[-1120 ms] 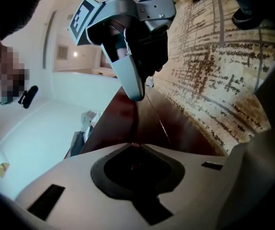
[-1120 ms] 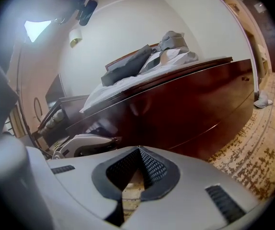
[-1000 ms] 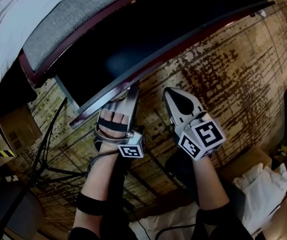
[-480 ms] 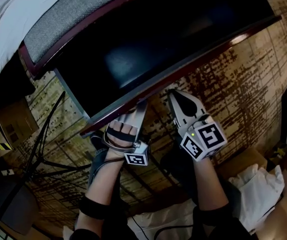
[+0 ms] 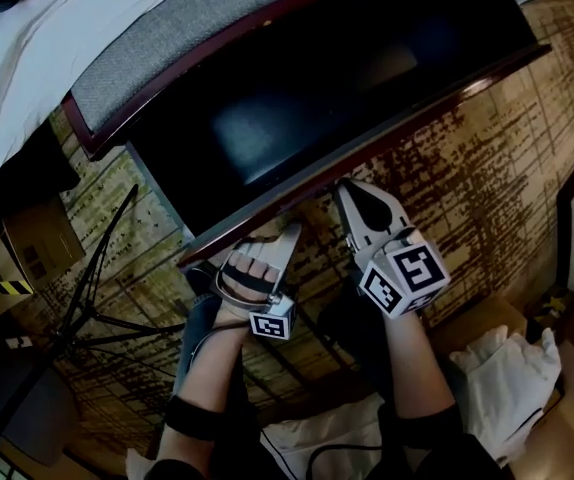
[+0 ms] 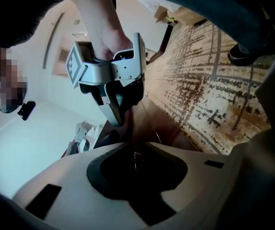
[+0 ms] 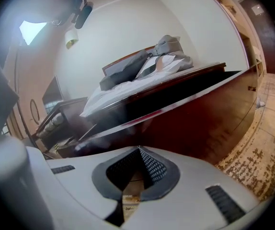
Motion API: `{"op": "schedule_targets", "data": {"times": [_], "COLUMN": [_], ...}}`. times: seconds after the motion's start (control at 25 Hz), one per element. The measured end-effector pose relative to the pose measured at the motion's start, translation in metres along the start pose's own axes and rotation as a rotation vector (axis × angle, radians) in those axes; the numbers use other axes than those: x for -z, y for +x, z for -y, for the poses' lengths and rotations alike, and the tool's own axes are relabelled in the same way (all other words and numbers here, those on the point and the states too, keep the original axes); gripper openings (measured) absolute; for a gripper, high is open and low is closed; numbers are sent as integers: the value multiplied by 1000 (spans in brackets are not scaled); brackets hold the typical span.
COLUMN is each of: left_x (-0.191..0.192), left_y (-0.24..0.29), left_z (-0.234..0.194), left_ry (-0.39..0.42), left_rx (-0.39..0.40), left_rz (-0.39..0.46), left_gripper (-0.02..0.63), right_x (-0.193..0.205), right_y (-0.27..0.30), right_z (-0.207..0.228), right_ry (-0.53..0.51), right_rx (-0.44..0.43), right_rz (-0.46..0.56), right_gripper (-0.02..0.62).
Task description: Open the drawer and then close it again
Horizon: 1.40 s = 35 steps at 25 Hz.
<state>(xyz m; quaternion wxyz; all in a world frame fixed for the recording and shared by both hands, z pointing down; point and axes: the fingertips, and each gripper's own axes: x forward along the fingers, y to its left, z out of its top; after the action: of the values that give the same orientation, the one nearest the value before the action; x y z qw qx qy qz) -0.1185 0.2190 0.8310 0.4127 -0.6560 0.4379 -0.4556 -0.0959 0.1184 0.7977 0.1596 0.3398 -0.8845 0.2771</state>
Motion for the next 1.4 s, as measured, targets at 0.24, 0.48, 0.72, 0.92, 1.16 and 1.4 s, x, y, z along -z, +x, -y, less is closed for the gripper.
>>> {"op": "schedule_targets", "data": {"times": [0.24,0.48,0.72,0.92,1.16,1.4], "left_x": [-22,-52,-71,-83,-99,-102], "left_y": [-29,-66,-99,-123,-157,-188], "left_z": [-46,-161,-312,-417,-499,-549], "left_ry": [-19,-115,-303,-413,-602,-853], "left_rx": [90,142,188,232,295,345], "left_rz": [7,-34,-134,-174,-231,-258], "left_gripper": [66,0,0,0,0,0], "right_x": [-45,-135,-246,-329,-383,-417], "right_y": [-36,-95,-171,-223,-283,-331], "right_z": [-25,-74,-127,-157,-182,-211], "right_ry": [-7,-62,-111,-173,-228,-283], "right_rx": [-2,-31,-69,-89,-104,-115], "right_rz": [-12,-13,3,37,35,29], "right_gripper": [0,0,0,0,0,0]}}
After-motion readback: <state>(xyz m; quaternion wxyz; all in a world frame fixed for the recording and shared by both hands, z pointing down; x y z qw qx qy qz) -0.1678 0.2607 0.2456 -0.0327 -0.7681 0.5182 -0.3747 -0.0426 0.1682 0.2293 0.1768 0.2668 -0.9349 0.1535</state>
